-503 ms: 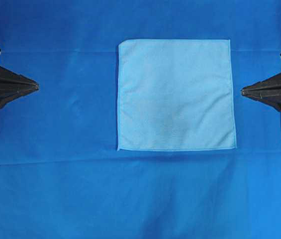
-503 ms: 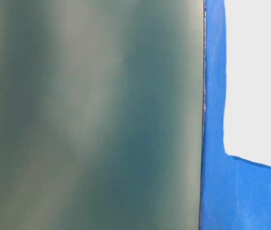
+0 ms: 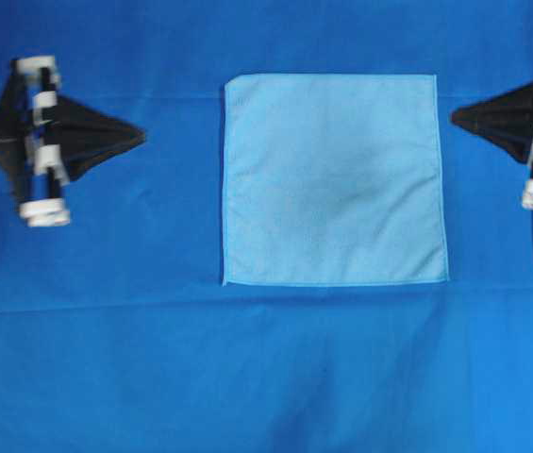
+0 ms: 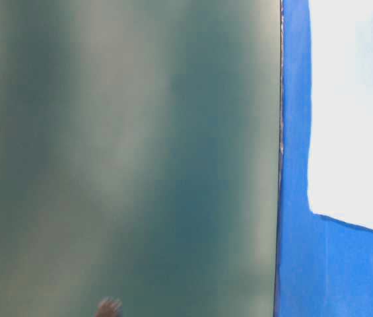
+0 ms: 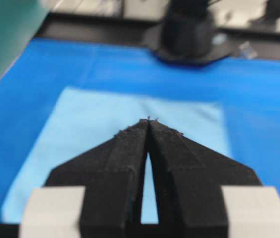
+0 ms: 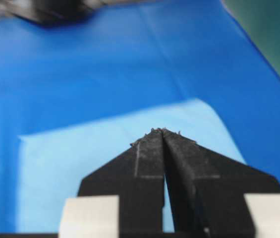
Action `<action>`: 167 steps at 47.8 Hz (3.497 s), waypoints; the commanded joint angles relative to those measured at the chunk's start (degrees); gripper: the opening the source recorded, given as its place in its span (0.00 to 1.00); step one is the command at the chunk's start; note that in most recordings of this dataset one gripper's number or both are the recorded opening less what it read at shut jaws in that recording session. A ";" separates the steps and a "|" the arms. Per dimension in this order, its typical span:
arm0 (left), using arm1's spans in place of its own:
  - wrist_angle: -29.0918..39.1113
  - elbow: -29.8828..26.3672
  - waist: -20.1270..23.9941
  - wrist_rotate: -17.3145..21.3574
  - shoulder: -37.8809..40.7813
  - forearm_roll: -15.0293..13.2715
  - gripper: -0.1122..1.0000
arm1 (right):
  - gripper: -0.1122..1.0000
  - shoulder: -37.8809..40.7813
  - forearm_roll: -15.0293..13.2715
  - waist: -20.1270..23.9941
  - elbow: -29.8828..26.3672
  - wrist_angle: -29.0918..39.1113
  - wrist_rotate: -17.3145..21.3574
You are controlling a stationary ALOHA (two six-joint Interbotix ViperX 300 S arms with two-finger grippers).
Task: Fold the light blue towel.
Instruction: 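Move both grippers to the towel's near corners and grasp them, then lift the near edge with both grippers and fold it over the far edge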
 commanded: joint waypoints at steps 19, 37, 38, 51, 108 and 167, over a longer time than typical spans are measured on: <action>-1.05 -13.27 8.96 0.09 27.60 -0.53 0.76 | 0.57 18.72 -1.49 -17.23 0.18 -0.35 -0.18; -1.32 -22.15 15.03 0.18 44.82 -0.53 0.91 | 0.63 39.29 -4.75 -24.08 -1.58 -9.67 -0.35; -1.32 -22.41 15.29 0.18 45.53 -0.53 0.91 | 0.63 40.17 -4.83 -24.26 -1.85 -10.28 -0.35; -1.41 -23.91 18.46 0.18 51.33 -0.53 0.89 | 0.63 47.81 -5.98 -27.33 -4.04 -13.62 -0.62; 4.75 -24.08 17.58 1.49 47.55 -0.18 0.11 | 0.11 41.31 -7.38 -26.54 -3.69 -8.88 -0.35; 12.48 -17.23 -11.07 0.18 39.29 -0.18 0.11 | 0.11 25.93 -2.90 20.21 2.29 12.13 28.04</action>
